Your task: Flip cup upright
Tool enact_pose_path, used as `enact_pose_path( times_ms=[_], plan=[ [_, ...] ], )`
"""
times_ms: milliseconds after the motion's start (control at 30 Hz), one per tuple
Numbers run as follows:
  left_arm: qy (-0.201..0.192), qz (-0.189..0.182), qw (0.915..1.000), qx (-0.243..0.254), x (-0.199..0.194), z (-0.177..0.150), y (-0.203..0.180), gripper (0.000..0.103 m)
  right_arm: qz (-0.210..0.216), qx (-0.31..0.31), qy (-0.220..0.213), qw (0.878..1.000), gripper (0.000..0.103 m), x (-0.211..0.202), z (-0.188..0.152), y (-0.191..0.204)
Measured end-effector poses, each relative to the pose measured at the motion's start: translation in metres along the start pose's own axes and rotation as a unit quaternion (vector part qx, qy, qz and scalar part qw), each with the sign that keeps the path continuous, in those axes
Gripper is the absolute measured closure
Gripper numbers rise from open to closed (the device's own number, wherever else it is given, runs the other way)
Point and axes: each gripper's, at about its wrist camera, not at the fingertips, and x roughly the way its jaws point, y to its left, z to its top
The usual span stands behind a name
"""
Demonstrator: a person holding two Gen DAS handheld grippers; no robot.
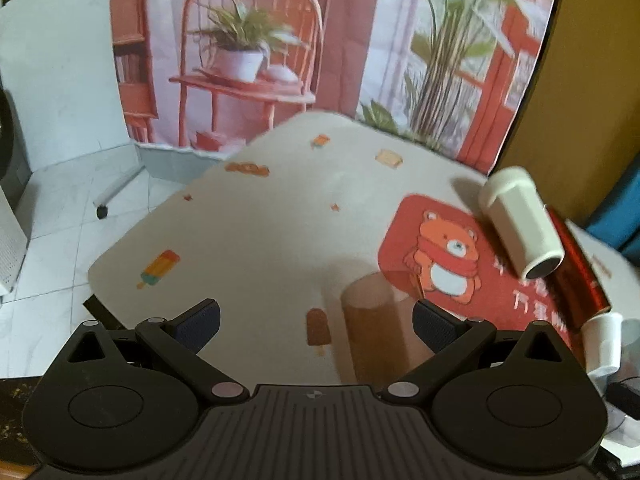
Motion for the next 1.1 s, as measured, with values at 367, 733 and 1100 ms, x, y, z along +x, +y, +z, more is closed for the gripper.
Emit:
enact_pose_path(
  times_ms=[367,733,1100],
  plan=[
    [0.022,0.033,0.9979,0.05,0.029,0.011,-0.04,0.0,-0.063,0.017,-0.018,0.998,0.0,-0.016,-0.008,-0.025],
    [0.082,0.023,0.9935,0.075,0.076,0.004,-0.056,0.021,-0.063,0.029,-0.009,0.998,0.0,-0.01,-0.012,-0.028],
    [0.011,-0.05,0.9976,0.046,0.031,-0.005,-0.021,0.029,-0.066,0.033,-0.005,0.997,0.0,-0.005,-0.013,-0.023]
  ],
)
